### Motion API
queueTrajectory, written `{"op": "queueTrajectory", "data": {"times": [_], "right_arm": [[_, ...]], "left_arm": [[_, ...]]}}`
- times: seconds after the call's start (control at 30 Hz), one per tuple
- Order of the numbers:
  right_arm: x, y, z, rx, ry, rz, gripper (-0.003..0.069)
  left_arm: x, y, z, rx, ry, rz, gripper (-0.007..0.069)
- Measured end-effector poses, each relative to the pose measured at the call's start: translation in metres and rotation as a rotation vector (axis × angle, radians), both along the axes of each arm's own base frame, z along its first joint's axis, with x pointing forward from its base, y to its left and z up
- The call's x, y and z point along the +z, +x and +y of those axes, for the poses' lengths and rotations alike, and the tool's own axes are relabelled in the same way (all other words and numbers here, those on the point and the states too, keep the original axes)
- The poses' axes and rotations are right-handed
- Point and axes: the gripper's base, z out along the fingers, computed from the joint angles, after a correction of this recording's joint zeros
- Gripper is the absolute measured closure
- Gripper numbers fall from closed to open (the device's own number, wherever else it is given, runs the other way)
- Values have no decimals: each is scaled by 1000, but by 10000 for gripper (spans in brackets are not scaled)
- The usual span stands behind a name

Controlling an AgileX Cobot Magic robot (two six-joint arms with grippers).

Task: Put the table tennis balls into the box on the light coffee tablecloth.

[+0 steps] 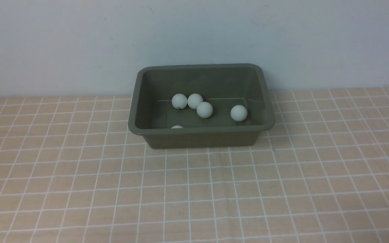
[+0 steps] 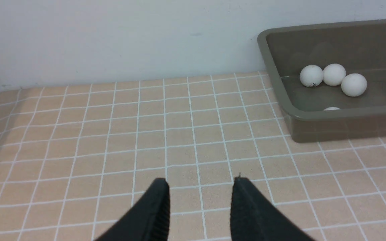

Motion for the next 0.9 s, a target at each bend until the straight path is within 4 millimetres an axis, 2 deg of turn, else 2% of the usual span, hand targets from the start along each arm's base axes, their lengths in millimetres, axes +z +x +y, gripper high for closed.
{"op": "queueTrajectory", "data": {"times": [0.13,0.5,0.8,0.9], "right_arm": [[0,0,0,0,0,0,176],[0,0,0,0,0,0,176],[0,0,0,0,0,0,176],[0,0,0,0,0,0,176]], "left_arm": [[-15,-22,-2,-1,5,-73,421],[-18,-51,-6,-31,39,-149,421],[-18,-55,-6,-26,55,-169,421],[-27,-50,-4,-14,65,-169,421]]}}
